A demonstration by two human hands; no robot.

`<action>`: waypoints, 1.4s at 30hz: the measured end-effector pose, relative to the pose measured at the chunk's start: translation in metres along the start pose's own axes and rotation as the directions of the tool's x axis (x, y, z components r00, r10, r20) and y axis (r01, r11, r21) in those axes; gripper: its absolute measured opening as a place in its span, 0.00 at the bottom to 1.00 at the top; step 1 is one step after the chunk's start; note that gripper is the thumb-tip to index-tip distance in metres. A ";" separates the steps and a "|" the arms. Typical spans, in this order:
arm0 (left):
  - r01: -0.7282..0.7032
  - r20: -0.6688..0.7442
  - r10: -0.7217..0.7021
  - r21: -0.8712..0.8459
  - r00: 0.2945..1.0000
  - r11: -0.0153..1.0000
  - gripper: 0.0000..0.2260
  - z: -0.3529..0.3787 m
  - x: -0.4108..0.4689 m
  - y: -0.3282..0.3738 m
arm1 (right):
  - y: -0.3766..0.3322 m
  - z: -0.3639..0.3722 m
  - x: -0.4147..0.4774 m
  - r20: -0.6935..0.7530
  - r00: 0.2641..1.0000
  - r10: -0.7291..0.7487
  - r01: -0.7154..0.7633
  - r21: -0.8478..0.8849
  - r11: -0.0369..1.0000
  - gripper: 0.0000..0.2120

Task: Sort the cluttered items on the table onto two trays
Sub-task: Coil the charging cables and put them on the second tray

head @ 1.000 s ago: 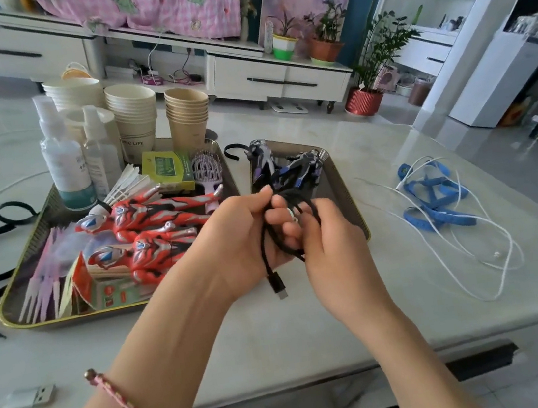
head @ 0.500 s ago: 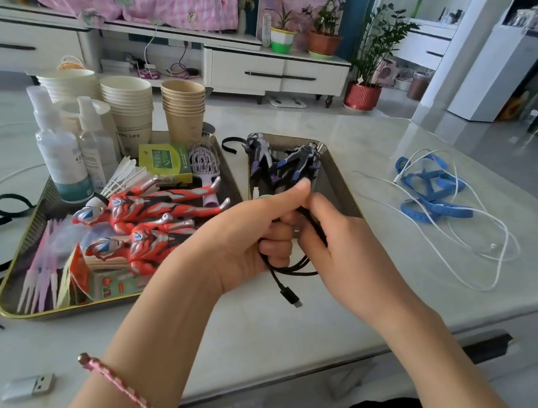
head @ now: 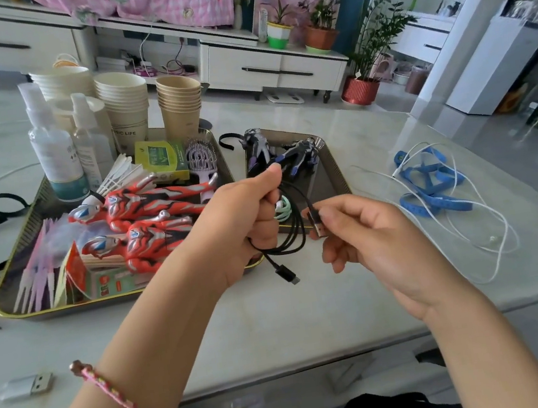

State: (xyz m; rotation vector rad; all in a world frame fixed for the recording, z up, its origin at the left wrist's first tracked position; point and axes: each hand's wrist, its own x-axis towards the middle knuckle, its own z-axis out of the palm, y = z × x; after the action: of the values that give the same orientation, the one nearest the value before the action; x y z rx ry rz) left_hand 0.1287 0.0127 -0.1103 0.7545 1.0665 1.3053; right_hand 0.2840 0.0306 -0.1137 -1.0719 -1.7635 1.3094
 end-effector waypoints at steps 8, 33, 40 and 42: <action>0.013 0.038 -0.008 -0.115 0.999 0.993 0.17 0.007 0.002 -0.005 | 0.000 0.000 -0.002 -0.019 0.998 0.067 -0.064 0.132 0.989 0.03; 0.077 0.076 -0.067 -0.149 0.995 0.986 0.16 0.010 0.004 -0.012 | 0.014 0.028 -0.003 -0.201 0.950 -0.240 0.131 -0.440 0.888 0.11; 0.150 0.262 -0.134 -0.043 0.956 0.988 0.16 0.004 0.000 -0.005 | 0.016 0.022 -0.006 -0.131 0.957 -0.258 0.130 -0.602 0.788 0.06; 0.119 0.239 -0.098 -0.078 0.966 0.990 0.17 0.010 0.001 -0.010 | 0.017 0.024 -0.004 -0.200 0.942 -0.268 0.110 -0.572 0.813 0.05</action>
State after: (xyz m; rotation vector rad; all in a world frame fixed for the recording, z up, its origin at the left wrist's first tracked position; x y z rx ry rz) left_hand 0.1420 0.0139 -0.1156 0.7501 0.8411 1.1325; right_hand 0.2681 0.0195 -0.1368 -1.2665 -2.0212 0.4872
